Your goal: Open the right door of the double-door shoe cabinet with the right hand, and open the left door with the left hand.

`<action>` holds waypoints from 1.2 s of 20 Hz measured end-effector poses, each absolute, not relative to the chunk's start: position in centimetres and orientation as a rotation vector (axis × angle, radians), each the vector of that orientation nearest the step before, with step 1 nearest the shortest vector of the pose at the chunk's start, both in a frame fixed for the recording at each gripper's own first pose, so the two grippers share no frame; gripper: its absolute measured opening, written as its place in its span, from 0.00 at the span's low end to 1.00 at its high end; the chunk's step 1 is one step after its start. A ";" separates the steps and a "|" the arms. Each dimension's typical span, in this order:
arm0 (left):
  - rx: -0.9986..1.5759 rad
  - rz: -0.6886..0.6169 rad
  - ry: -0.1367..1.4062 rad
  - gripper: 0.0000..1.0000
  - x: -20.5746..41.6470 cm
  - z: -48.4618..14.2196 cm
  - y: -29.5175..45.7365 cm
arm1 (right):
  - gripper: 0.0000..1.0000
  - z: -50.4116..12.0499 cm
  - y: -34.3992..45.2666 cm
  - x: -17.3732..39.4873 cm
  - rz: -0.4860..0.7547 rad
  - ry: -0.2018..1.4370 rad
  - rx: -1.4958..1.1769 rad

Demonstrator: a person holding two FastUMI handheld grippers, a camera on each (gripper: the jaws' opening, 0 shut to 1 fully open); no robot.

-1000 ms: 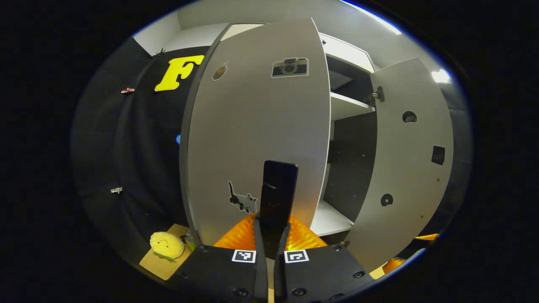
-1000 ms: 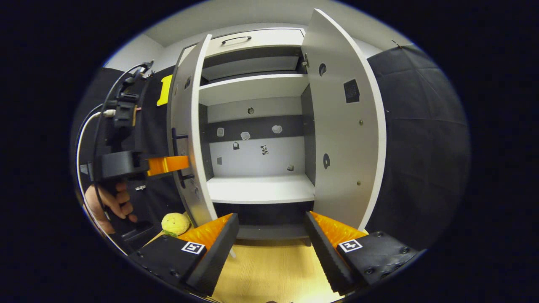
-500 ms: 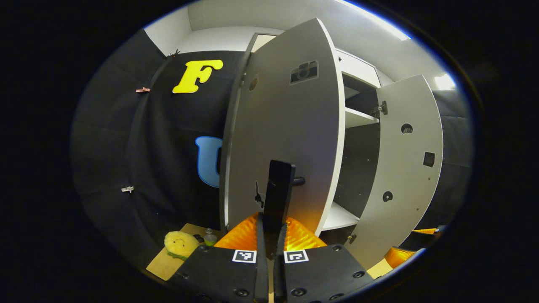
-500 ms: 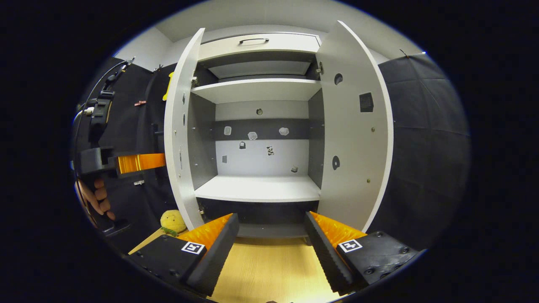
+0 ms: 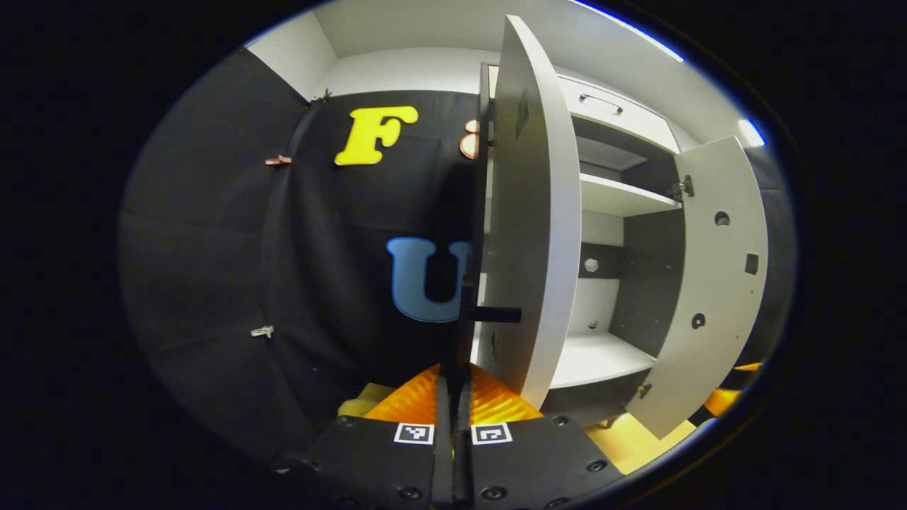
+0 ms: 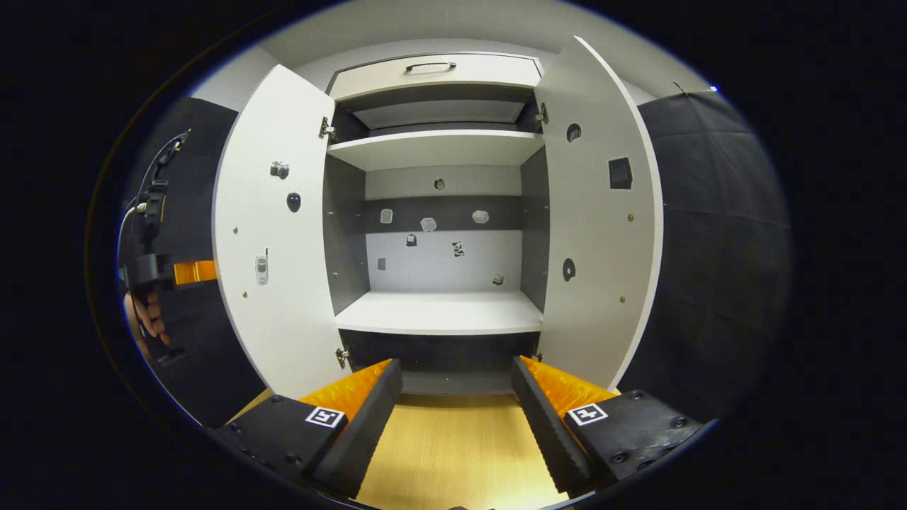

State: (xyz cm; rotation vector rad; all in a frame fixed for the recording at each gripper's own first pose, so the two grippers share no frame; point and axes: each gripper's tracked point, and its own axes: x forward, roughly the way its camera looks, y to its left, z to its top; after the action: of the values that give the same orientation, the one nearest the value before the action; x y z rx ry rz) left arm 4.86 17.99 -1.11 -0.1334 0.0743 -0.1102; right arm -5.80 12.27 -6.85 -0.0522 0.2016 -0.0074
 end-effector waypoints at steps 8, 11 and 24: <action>-0.056 -0.020 0.075 0.05 3.3 -0.7 18.1 | 0.98 -4.8 8.4 -6.1 -0.039 0.177 -0.058; -0.051 0.037 0.070 0.05 0.7 0.1 18.6 | 0.98 -4.6 7.1 -6.5 -0.014 0.180 -0.036; -0.103 0.100 0.000 0.61 -11.0 0.7 5.7 | 0.98 3.1 0.8 -8.5 0.091 0.022 -0.045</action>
State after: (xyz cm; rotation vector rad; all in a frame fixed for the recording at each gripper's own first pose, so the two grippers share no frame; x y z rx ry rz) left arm -10.97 5.69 0.72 -0.1027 0.0004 0.1001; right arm -8.50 0.77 3.06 -0.0454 0.0221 0.0913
